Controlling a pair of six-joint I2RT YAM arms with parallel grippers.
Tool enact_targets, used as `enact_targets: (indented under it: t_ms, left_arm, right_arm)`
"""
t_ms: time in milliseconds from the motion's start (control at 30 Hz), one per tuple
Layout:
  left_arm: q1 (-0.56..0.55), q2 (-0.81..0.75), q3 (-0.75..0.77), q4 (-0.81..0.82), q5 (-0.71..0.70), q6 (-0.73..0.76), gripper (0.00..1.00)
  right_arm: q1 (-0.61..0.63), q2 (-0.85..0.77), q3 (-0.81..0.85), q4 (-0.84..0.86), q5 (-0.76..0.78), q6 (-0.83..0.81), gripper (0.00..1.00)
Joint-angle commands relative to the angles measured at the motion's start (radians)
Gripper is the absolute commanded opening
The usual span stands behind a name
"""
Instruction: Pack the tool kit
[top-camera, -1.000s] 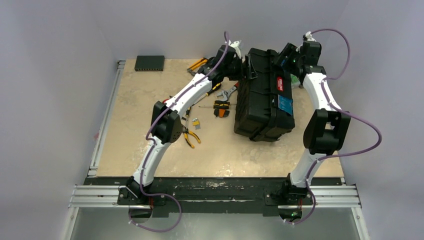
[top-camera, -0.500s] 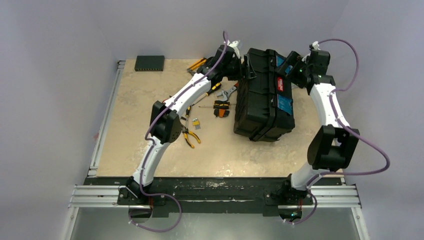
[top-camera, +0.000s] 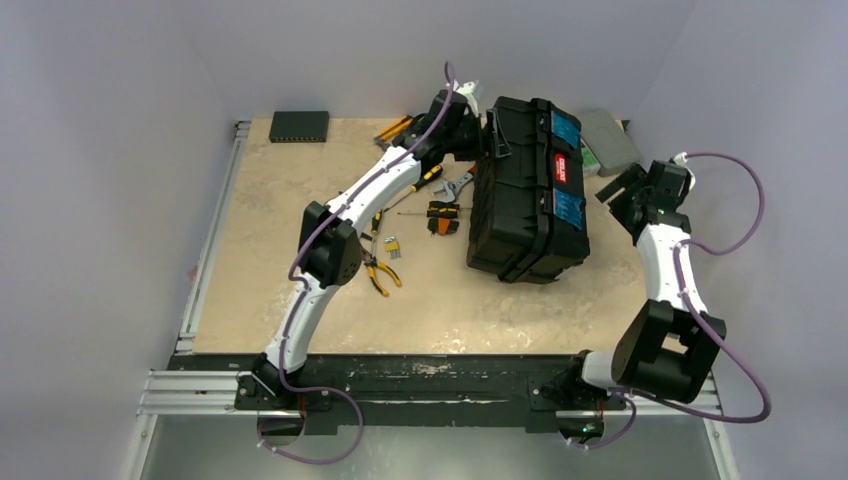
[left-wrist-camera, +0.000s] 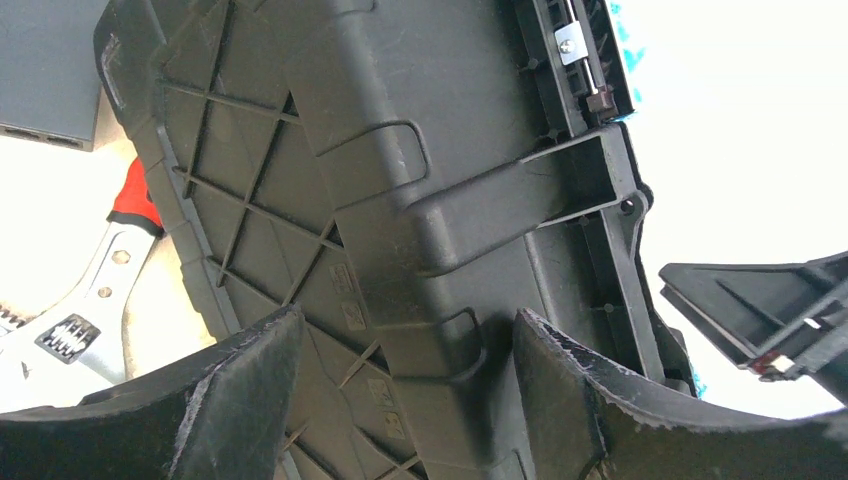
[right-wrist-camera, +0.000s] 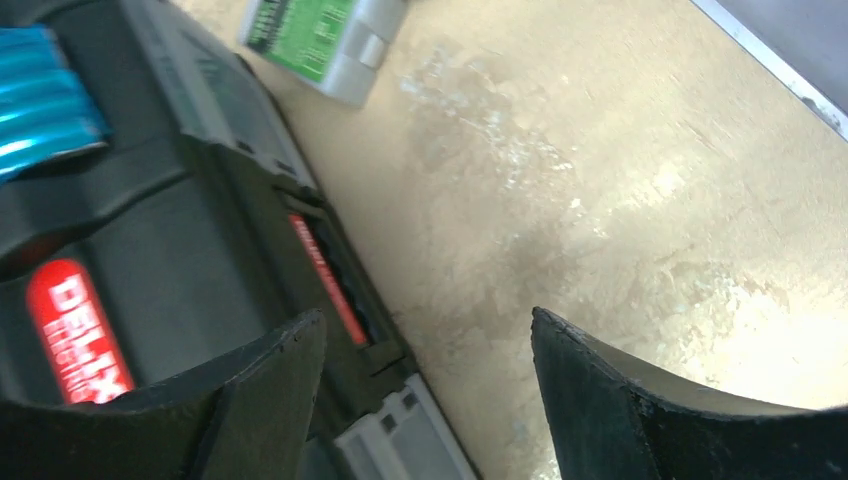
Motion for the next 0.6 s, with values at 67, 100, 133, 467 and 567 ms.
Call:
enact_targets:
  t_ms: [67, 100, 133, 467, 567]
  left_arm:
    - [0.007, -0.016, -0.045, -0.151, -0.013, 0.05, 0.73]
    - [0.007, -0.02, -0.05, -0.154, -0.009, 0.049, 0.72]
    - [0.007, -0.026, -0.06, -0.153, -0.005, 0.049, 0.72]
    - [0.009, -0.204, -0.177, -0.147, -0.035, 0.067, 0.84]
    - [0.017, -0.256, -0.189, -0.153, -0.016, 0.067, 0.86]
  right_arm:
    - [-0.027, 0.12, -0.022, 0.1, -0.104, 0.041, 0.66]
    - [-0.027, 0.156, -0.011, 0.104, -0.147, 0.042, 0.63]
    - [-0.027, 0.189, 0.004, 0.107, -0.187, 0.032, 0.59]
    - [-0.012, 0.347, 0.099, 0.114, -0.367, -0.011, 0.08]
    - [0.0, 0.355, 0.12, 0.099, -0.377, -0.023, 0.06]
